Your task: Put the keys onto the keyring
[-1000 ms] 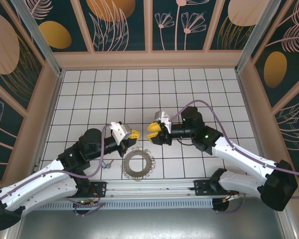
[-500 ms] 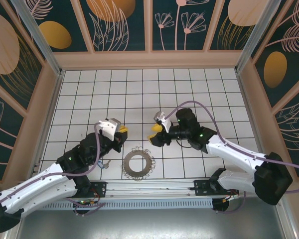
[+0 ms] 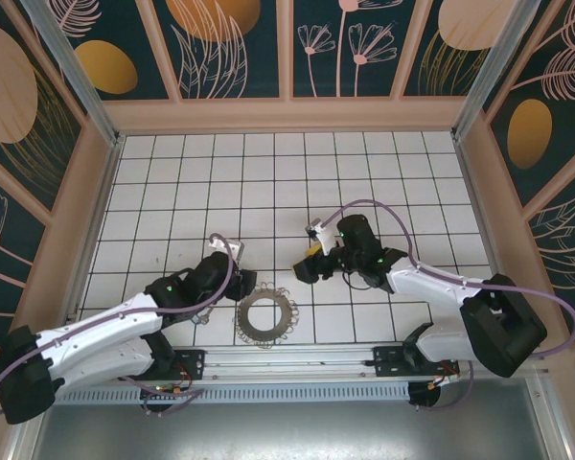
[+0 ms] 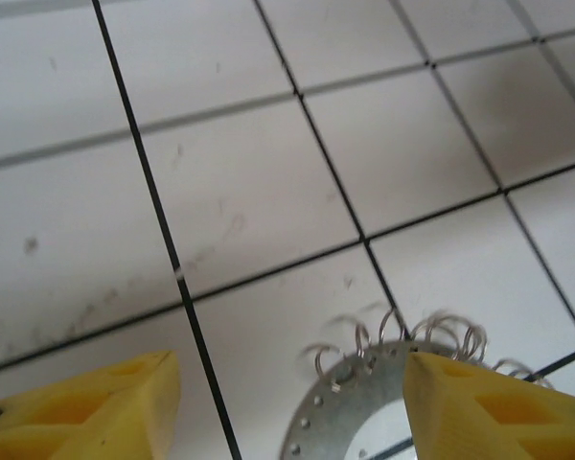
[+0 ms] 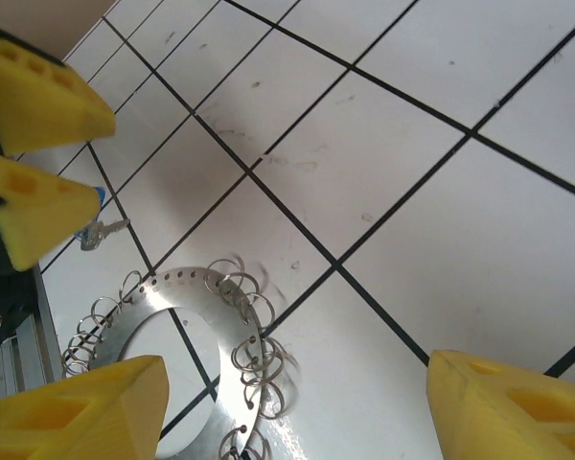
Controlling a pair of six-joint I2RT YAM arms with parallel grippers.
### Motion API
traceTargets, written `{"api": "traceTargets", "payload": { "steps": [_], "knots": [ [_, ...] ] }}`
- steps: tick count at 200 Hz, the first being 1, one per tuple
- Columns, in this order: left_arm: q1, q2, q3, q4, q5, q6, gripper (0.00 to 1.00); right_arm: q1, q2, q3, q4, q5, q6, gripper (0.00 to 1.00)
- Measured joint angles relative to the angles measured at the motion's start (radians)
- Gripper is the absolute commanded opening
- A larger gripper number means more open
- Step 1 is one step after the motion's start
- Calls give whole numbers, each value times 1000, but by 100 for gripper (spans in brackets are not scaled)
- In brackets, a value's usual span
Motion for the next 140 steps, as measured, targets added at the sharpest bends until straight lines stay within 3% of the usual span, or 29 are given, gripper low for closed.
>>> {"api": "traceTargets", "payload": {
  "steps": [12, 34, 66, 92, 140],
  "knots": [
    [0, 35, 0, -16, 21, -36, 62, 0, 0, -15, 19, -1, 11, 73],
    [0, 72, -3, -42, 59, -107, 47, -3, 0, -33, 55, -5, 25, 73],
    [0, 64, -12, -77, 101, -192, 35, -26, 0, -59, 103, -26, 30, 74],
    [-9, 55, -12, -121, 117, -252, 35, -53, 0, -80, 151, -53, 41, 74],
    [-35, 43, -38, -151, 156, -338, 45, -103, 0, -124, 238, -108, 65, 75]
  ]
}}
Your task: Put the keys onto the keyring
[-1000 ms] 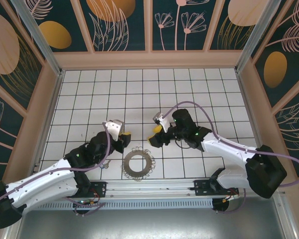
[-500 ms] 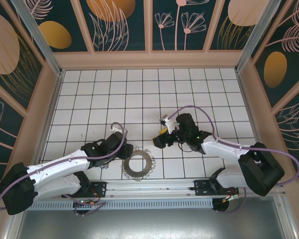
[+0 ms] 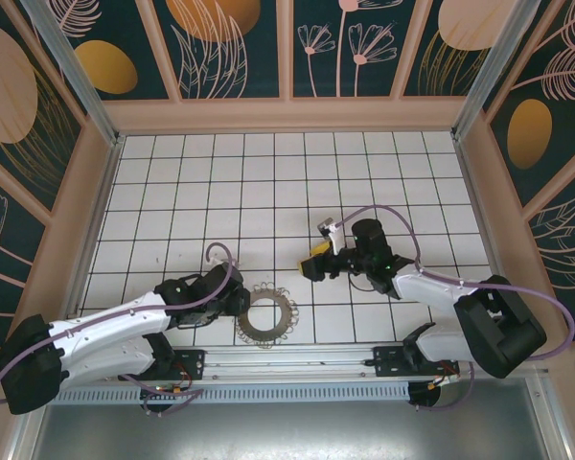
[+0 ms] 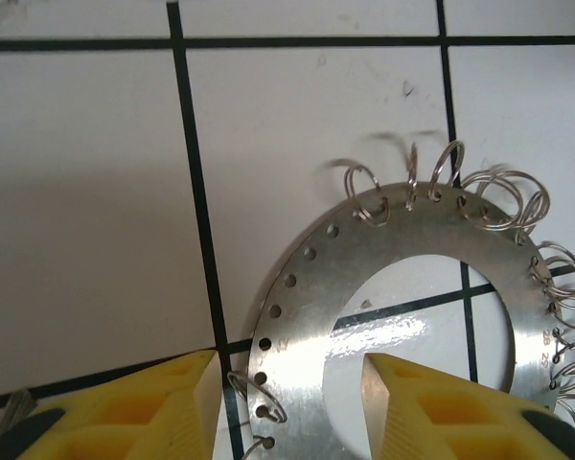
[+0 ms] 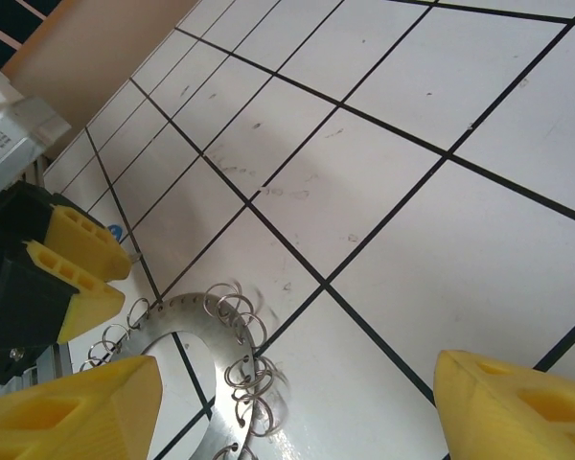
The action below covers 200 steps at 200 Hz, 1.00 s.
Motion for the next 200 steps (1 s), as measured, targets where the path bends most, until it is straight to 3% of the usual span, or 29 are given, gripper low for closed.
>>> {"api": "traceTargets", "payload": {
  "steps": [64, 102, 129, 200],
  "knots": [
    [-2, 16, -71, 41, 72, -48, 45, -31, -27, -40, 39, -47, 18, 76],
    [-6, 87, -82, 147, 122, -44, 36, -69, -37, -40, 56, -55, 18, 77],
    [-6, 160, -44, 182, 129, -25, 31, -78, -50, -40, 56, -56, 18, 77],
    [-6, 376, 143, 308, 130, 76, 29, -100, -63, -40, 55, -57, 17, 77]
  ]
}}
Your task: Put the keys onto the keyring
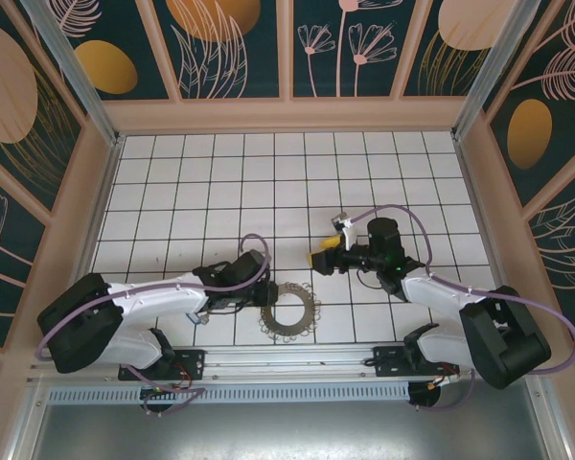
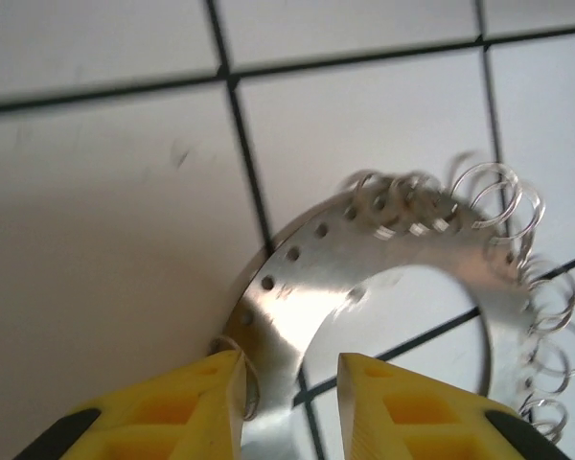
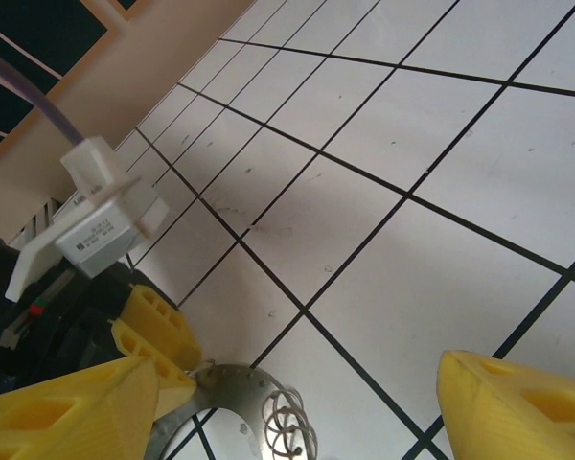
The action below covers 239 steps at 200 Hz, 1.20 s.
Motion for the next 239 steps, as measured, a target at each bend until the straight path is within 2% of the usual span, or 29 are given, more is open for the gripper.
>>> {"api": "traceTargets", "payload": {
  "steps": [30, 93, 168, 239],
  "knots": [
    [0, 42, 70, -9, -38, 51, 28, -5, -37, 0, -20, 10, -1, 77],
    [0, 14, 69, -126, -107, 77, 28, -28, -73, -2, -40, 14, -4, 77],
    [-2, 15, 36, -132, -95, 76, 24, -32, -73, -2, -41, 14, -5, 77],
    [-6, 38, 34, -125, -69, 76, 16, -42, -73, -4, -44, 14, -7, 78]
  ]
}}
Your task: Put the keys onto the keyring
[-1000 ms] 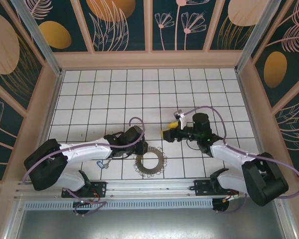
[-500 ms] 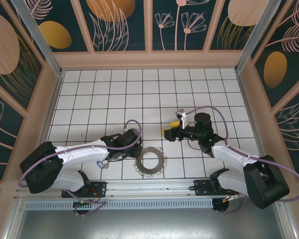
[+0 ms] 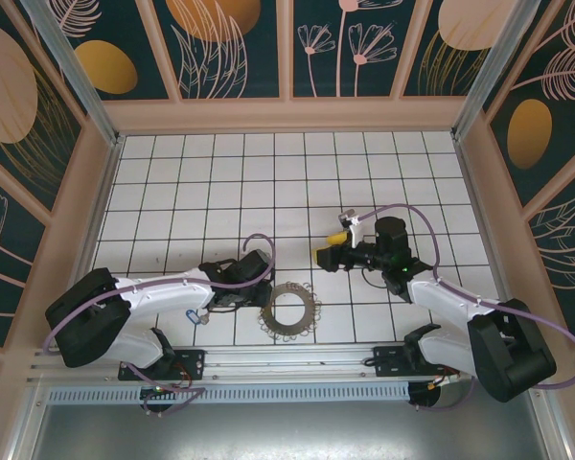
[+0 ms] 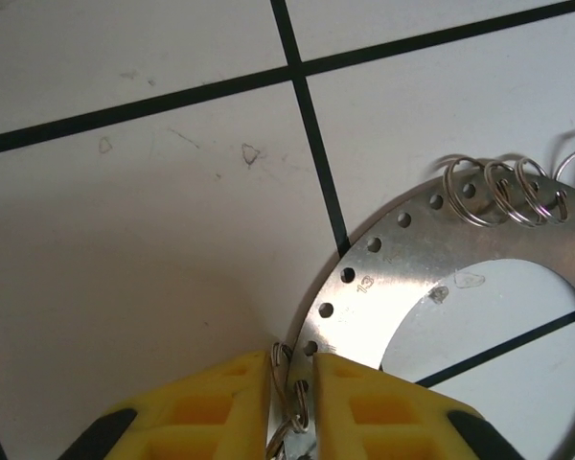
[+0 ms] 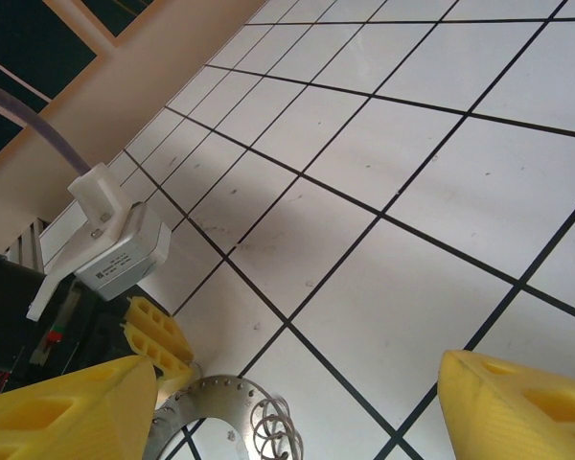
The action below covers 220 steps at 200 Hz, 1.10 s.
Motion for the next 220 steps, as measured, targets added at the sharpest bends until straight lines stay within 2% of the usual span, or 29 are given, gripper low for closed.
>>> {"api": "traceTargets", "payload": {
  "steps": [53, 76, 126, 144, 178, 220],
  "knots": [
    [0, 3, -10, 10, 14, 0, 10, -10, -2, -9, 0, 0, 0, 77],
    [0, 9, -10, 19, 14, 6, 0, -13, -10, -10, 0, 0, 0, 77],
    [0, -6, -9, 17, 6, 42, 0, -23, -43, -11, -5, 1, 0, 77],
    [0, -69, -8, 21, -2, 85, 0, -24, -62, -14, -14, 0, 0, 76],
    [-1, -290, -8, 114, 11, 217, 0, -24, -166, -43, -8, -30, 0, 73],
    [0, -430, -8, 224, 49, 404, 0, -24, -331, -94, 108, -122, 23, 69]
  ]
}}
